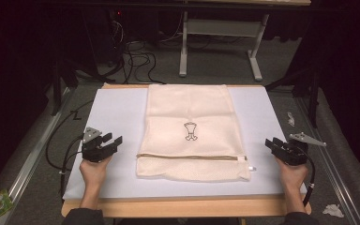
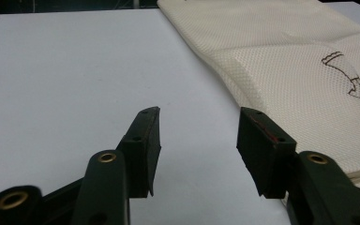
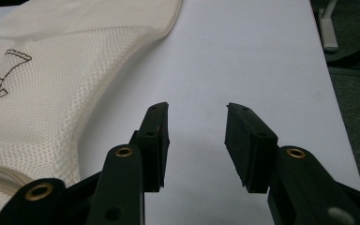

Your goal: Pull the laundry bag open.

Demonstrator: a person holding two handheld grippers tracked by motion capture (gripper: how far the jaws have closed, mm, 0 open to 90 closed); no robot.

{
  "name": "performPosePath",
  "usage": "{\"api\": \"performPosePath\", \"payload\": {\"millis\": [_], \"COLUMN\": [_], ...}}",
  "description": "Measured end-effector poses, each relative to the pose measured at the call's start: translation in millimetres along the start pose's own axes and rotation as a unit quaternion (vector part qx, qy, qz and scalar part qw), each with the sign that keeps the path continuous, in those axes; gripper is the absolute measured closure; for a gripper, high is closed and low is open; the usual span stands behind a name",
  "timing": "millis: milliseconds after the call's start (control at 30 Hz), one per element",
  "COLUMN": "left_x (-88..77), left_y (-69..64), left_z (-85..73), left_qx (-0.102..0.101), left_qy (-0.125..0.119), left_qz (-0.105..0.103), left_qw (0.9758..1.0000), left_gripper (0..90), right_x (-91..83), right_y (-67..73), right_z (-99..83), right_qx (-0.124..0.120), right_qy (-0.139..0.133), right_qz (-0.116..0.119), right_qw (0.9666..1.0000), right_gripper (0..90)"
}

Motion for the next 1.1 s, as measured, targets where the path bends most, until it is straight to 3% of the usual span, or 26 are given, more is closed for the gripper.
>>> {"api": "performPosePath", "payload": {"millis": [200,633,800,1100], "left_x": [7.6,19.0,25.0,34.5], "left_y": [0.8,4.1,3.9,3.1], "left_z": [-0.9,-0.4,-1.6,-3.5], "left_qx": [0.002,-0.005,-0.001,0.005], "left_qy": [0.007,0.01,0.015,0.021], "left_qz": [0.011,0.012,0.017,0.027], "left_qw": [0.9999,0.9999,0.9997,0.9994], "left_gripper": [49.4,48.7,48.7,48.4], "right_x": [4.7,15.1,18.7,25.8], "right_y": [2.4,8.7,11.7,15.2], "right_z": [1.0,2.4,4.3,5.0], "right_qx": [-0.003,-0.022,-0.033,-0.031], "right_qy": [0.005,0.029,0.03,0.029], "right_qz": [-0.008,-0.023,-0.027,-0.03], "right_qw": [1.0,0.9991,0.9986,0.9987], "right_gripper": [60.5,59.9,59.7,58.8]}}
Point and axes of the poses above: each handheld gripper's, and its own axes: x roughly forward along the jaws, z roughly out of its top, y roughly to its left, the point moved 2 cm from there along x, roughly forward along the jaws, and after that the axes turned 15 degrees about y, right-handed, at the moved point
